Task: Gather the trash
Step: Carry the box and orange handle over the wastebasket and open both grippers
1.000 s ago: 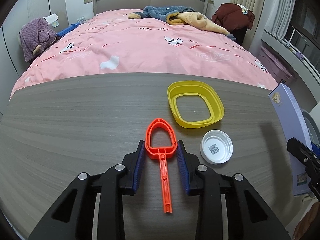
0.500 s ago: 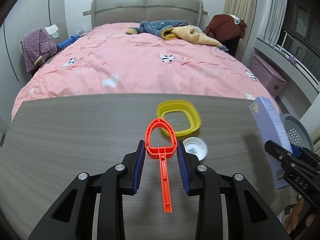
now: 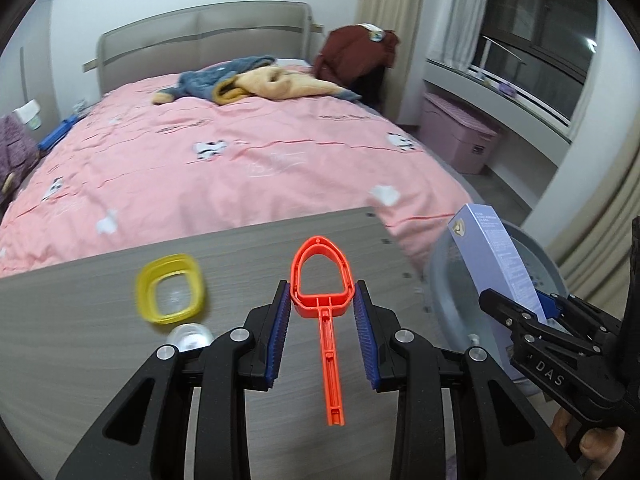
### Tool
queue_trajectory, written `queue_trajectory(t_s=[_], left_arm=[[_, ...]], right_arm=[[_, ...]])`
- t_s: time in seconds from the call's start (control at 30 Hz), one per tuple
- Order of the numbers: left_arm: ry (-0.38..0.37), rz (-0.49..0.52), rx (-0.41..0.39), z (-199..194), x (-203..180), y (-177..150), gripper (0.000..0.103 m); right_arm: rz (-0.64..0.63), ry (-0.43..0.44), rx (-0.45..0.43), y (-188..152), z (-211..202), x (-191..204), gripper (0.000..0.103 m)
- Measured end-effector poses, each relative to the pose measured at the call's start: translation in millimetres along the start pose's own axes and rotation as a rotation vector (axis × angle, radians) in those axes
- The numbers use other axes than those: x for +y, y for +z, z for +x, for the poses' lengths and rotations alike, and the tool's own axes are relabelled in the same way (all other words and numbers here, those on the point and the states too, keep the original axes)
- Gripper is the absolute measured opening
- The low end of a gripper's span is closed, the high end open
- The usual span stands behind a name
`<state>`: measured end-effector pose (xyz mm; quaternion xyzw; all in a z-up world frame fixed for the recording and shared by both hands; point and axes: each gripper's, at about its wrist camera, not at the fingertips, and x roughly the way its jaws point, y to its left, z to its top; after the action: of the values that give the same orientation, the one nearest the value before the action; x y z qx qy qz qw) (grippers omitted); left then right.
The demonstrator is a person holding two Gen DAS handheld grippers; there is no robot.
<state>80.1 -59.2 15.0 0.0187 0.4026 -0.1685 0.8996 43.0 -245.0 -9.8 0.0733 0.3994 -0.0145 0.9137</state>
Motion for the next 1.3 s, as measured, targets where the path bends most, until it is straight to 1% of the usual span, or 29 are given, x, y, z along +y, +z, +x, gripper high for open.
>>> queue_trajectory(t_s=[0.17, 0.3, 0.47, 0.63, 0.77, 0.93, 0.97, 1.03, 1.1, 1.23, 1.3], left_arm=[[-0.054, 0.068, 0.027, 16, -46, 5, 0.031], [-0.091, 0.115, 0.065, 35, -79, 7, 0.031], [-0.125, 0.162, 0.107, 56, -111, 7, 0.031], [-0.136, 0.197, 0.125, 69, -135, 7, 0.031], [-0.144, 0.213, 0.131, 75, -148, 7, 0.031], [-0.141, 0.218, 0.131, 78, -153, 8, 0.032], [-0.136, 0.22, 0.127, 77, -153, 8, 0.034], [-0.126, 0.218, 0.119, 76, -152, 8, 0.045], [-0.118, 0.212, 0.112, 74, -151, 9, 0.05], [-0.102, 0.202, 0.109, 72, -149, 10, 0.05], [-0.097, 0.199, 0.106, 71, -148, 10, 0.054]], right_arm=[[0.064, -0.076, 0.024, -5, -6, -54, 0.043], [0.096, -0.108, 0.052, -12, -6, -86, 0.043], [0.136, -0.108, 0.071, -18, -1, -111, 0.043], [0.153, -0.099, 0.08, -23, 2, -121, 0.043], [0.173, -0.098, 0.084, -26, 1, -132, 0.043], [0.179, -0.098, 0.075, -26, 1, -138, 0.043], [0.179, -0.098, 0.072, -26, 1, -139, 0.044], [0.179, -0.094, 0.067, -26, 0, -140, 0.055], [0.172, -0.095, 0.059, -26, -2, -140, 0.059], [0.176, -0.099, 0.054, -26, -3, -142, 0.059], [0.178, -0.1, 0.056, -27, -3, -142, 0.059]])
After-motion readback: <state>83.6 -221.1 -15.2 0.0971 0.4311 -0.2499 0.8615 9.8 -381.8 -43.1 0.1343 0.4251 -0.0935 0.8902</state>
